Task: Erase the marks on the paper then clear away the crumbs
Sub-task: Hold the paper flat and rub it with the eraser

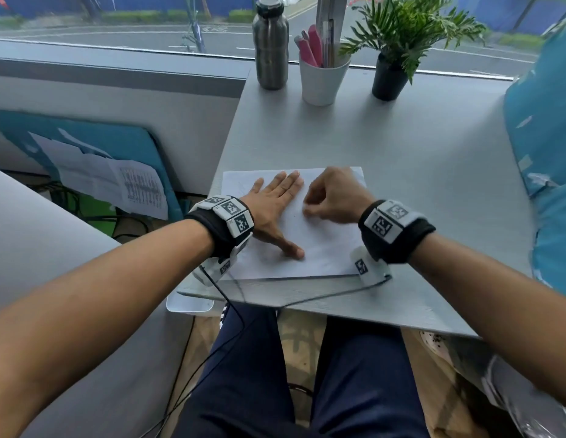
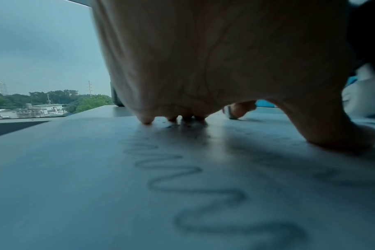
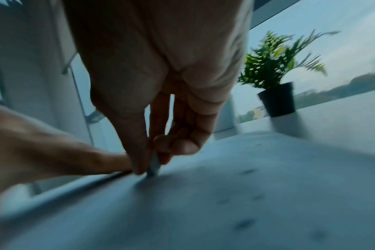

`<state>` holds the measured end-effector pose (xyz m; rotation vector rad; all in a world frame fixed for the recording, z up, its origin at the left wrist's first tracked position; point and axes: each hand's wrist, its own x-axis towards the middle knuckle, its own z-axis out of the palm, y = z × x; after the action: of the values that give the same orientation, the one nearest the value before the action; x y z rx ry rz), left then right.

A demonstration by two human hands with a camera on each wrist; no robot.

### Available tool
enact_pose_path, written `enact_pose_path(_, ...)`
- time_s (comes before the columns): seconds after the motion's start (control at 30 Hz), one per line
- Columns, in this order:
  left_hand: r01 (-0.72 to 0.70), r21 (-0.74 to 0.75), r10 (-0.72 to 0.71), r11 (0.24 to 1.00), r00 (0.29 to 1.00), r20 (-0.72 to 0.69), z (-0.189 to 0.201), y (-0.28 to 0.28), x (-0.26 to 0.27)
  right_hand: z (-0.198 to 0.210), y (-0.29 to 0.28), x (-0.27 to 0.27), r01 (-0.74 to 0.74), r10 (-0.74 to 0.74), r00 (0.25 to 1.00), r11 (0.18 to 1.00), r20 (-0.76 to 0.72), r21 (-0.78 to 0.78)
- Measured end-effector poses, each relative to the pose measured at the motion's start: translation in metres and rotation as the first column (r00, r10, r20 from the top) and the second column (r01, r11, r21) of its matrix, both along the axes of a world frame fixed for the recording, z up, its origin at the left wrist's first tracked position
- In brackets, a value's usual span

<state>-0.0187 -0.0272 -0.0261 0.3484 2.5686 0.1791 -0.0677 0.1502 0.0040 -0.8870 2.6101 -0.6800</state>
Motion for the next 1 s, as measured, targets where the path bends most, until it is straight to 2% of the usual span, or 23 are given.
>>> enact_pose_path(0.07,0.01,-0.008,-0.01,1.0,1.0,-0.006,-0.002,-0.001,0.0,0.0,-0.003,0.013,-0.106,0.104,0.993,0.994,0.058,0.02)
enact_pose_path(0.1,0.012,-0.007,-0.012,1.0,1.0,-0.008,-0.002,-0.001,-0.001,0.001,-0.003,0.006,-0.079,0.076,0.995,0.996,0.063,0.037)
enact_pose_path(0.2,0.003,0.008,-0.003,1.0,1.0,-0.006,-0.002,-0.001,-0.001,0.003,0.003,-0.022,0.13,-0.129,0.991,0.991,0.031,-0.024)
enact_pose_path(0.23,0.003,0.006,-0.003,1.0,1.0,-0.005,-0.002,-0.001,0.0,0.002,0.001,-0.019,0.118,-0.118,0.993,0.993,0.025,-0.021)
enact_pose_path(0.33,0.017,-0.013,-0.017,1.0,1.0,-0.007,-0.003,-0.002,0.0,0.0,-0.007,0.005,-0.1,0.098,0.994,0.994,0.052,0.045)
enact_pose_path(0.37,0.019,-0.018,-0.019,1.0,1.0,-0.01,-0.002,-0.002,-0.001,0.0,-0.008,0.002,-0.101,0.098,0.994,0.993,0.056,0.053)
enact_pose_path(0.47,0.003,-0.027,-0.003,1.0,1.0,-0.01,0.002,0.001,0.0,0.001,-0.003,-0.022,0.079,-0.079,0.997,0.997,0.007,-0.008)
enact_pose_path(0.5,-0.007,-0.032,0.007,0.999,1.0,-0.011,0.003,0.001,0.0,0.0,-0.004,-0.021,0.082,-0.082,0.997,0.996,-0.009,-0.018)
enact_pose_path(0.6,-0.022,-0.026,0.022,0.999,1.0,-0.017,0.001,0.0,0.0,-0.001,-0.011,0.0,-0.108,0.107,0.993,0.994,0.043,0.032)
enact_pose_path(0.63,-0.022,-0.021,0.022,1.0,1.0,-0.022,0.001,-0.002,0.0,-0.001,-0.013,-0.003,-0.117,0.115,0.992,0.992,0.044,0.038)
enact_pose_path(0.73,-0.036,-0.009,0.036,0.999,0.999,-0.028,-0.003,-0.002,-0.002,0.004,-0.008,-0.028,0.053,-0.053,0.998,0.998,-0.014,-0.029)
enact_pose_path(0.77,-0.043,-0.008,0.043,0.999,0.999,-0.028,-0.003,-0.001,-0.001,0.004,-0.009,-0.029,0.051,-0.052,0.998,0.998,-0.029,-0.028)
enact_pose_path(0.9,-0.05,-0.001,0.05,0.999,0.998,-0.038,-0.003,-0.003,-0.001,0.006,-0.018,-0.01,-0.206,0.201,0.977,0.975,0.072,0.078)
enact_pose_path(1.0,-0.043,-0.003,0.043,0.999,0.998,-0.043,-0.005,-0.001,-0.002,0.008,-0.017,-0.035,-0.048,0.049,0.999,0.998,-0.008,0.029)
